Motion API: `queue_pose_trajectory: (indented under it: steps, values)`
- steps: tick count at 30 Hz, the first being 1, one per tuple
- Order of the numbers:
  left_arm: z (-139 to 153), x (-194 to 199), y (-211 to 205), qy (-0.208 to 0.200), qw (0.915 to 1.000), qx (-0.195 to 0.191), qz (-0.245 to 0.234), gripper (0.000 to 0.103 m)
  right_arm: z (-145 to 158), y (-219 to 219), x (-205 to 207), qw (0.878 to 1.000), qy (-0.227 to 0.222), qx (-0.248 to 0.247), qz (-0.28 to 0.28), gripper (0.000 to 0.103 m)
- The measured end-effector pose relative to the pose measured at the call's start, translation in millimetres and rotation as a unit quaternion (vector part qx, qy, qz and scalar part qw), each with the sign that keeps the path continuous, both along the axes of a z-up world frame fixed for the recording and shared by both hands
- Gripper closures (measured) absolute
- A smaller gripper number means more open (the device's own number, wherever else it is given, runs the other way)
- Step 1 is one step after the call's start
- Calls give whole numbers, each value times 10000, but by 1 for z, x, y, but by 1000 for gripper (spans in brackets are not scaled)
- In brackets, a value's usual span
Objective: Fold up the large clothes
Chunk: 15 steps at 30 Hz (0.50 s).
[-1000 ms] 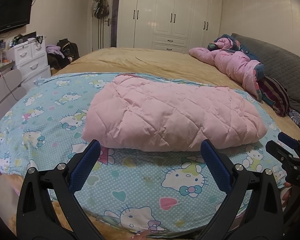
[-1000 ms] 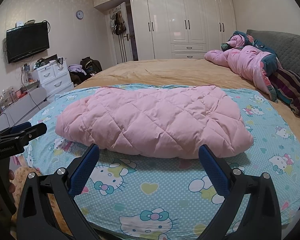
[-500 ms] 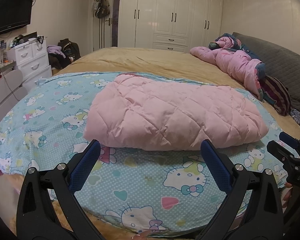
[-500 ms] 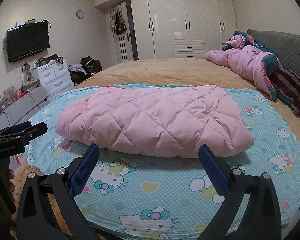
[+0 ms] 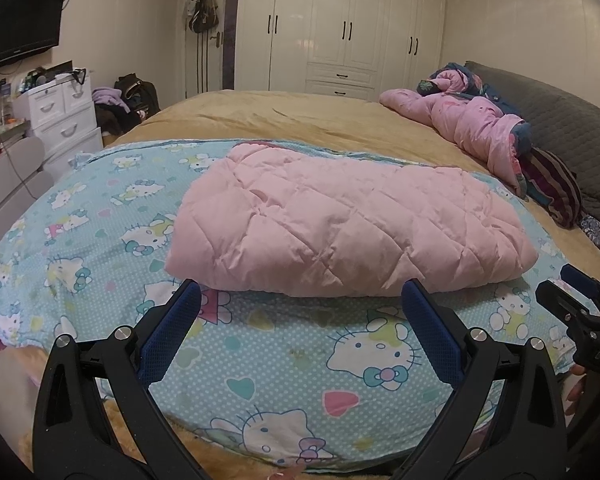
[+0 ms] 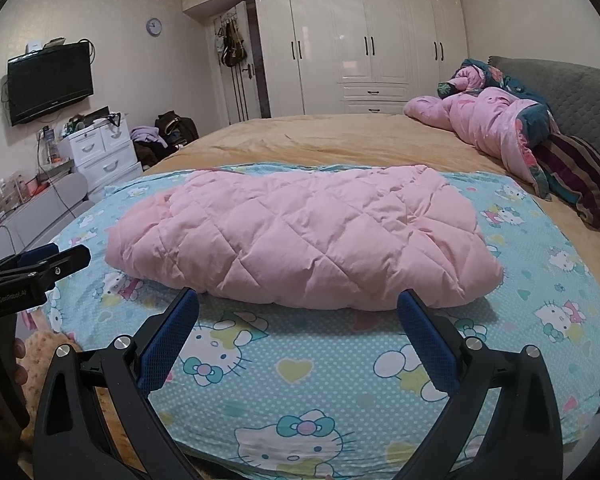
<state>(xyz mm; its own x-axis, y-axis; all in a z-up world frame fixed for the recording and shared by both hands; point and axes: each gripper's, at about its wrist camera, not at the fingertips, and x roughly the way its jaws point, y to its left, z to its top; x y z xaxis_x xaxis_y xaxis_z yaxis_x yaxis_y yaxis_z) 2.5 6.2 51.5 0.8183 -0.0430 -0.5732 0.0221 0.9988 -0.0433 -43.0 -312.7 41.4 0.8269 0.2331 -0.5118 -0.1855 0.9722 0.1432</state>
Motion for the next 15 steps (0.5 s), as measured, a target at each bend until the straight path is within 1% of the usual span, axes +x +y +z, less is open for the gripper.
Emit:
queue_pose_trajectory:
  steps: [5,8,10,12,14,15]
  values:
    - [-7,4,5,95,9999,-18,48,9,-4,-13,0,9994,82,37,-322,4]
    - [-13,8,15,148,9998,-8,153,9,-8,-34,-3,9971,92,27,-750,4]
    - [-17,15,29,215,9992,-99,319,9,-14,-65,-4,9914,264,223,-1261,4]
    - [-21,28,58,393,9974,-253,555,9,-26,-106,-4,9795,564,542,-1859,4]
    - [-22,46,103,471,9929,-278,1060,9,-43,-164,-15,9521,824,741,-2848,4]
    - [-22,54,122,468,9899,-248,1312,9,-55,-202,-28,9279,910,799,-3526,4]
